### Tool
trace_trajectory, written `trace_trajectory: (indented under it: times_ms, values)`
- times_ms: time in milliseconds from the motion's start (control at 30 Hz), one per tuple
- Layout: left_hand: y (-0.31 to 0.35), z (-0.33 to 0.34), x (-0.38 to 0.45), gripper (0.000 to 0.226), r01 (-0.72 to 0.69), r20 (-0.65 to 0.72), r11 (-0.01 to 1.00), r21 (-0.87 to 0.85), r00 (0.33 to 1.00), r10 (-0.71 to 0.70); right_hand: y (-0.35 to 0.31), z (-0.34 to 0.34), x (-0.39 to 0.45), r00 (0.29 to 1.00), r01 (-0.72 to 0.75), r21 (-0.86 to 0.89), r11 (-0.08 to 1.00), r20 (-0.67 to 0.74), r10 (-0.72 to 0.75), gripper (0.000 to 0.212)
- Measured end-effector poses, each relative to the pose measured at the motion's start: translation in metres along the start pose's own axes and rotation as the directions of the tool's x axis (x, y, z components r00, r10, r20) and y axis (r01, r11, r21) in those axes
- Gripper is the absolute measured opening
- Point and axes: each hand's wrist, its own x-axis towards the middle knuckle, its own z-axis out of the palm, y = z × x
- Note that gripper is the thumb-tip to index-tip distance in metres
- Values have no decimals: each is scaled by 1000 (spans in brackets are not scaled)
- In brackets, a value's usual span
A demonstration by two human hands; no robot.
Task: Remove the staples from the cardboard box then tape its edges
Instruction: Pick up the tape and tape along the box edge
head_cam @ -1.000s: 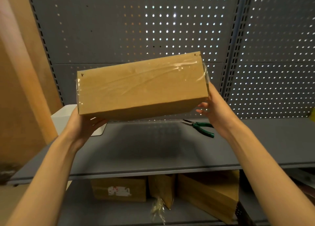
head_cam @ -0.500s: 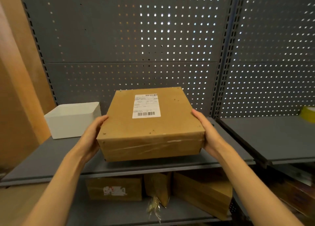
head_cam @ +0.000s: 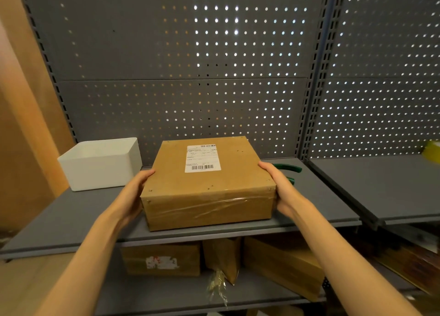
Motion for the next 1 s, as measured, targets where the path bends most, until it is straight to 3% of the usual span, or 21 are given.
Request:
trace_trajectory:
  times_ms: [367, 433, 500, 567, 667, 800, 867, 1000]
  values:
    - [-1, -7, 10, 35, 97, 4, 995, 29, 995, -97, 6, 3, 6, 997, 68, 4, 998, 32, -68, 22]
    - [4, -7, 13, 37, 28, -47, 988, 150, 999, -22, 3, 4, 5, 996, 91, -64, 994, -1, -91, 27]
    - [11, -10, 17, 41, -99, -116, 933, 346, 982, 147, -1, 2, 5, 979, 156, -225, 962, -96, -181, 37]
    - [21, -10, 19, 41, -229, -151, 843, 486, 929, 339, -4, -1, 6, 903, 264, -483, 835, -180, -389, 41]
    - [43, 6, 18, 30, -396, -76, 631, 667, 807, 586, -19, 1, -3, 750, 305, -789, 534, -146, -645, 38]
    - [66, 52, 19, 22, -401, 166, 147, 904, 649, 743, -42, 3, -21, 604, 107, -989, 106, -20, -797, 40]
    - [72, 77, 20, 22, -408, 281, -31, 913, 571, 771, -52, -4, -31, 565, 19, -1000, -7, 16, -825, 38]
    - [80, 123, 25, 23, -497, 414, -145, 856, 489, 768, -63, -33, -52, 545, -130, -990, -63, -18, -838, 31]
